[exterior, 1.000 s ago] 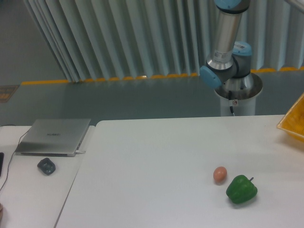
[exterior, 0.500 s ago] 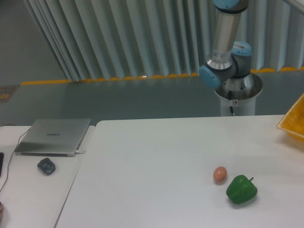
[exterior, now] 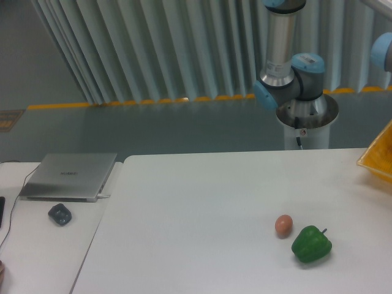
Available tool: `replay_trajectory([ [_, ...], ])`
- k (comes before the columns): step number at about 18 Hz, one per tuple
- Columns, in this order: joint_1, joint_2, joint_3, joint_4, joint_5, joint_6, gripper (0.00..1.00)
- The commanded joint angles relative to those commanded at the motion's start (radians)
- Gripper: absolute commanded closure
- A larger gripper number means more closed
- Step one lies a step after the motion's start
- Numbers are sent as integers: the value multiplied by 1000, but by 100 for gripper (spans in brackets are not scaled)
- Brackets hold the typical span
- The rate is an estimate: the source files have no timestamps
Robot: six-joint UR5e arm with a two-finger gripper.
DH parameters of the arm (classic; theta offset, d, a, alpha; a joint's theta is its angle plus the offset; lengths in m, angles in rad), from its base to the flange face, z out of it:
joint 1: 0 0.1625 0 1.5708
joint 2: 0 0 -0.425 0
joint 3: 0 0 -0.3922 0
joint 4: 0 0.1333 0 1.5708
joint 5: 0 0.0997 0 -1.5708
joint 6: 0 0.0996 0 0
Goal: Place the yellow pepper in a basket
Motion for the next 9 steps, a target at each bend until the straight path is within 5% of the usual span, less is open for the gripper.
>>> replay_trajectory([
  [9,-15,-9,-2,0,20,-34,0],
])
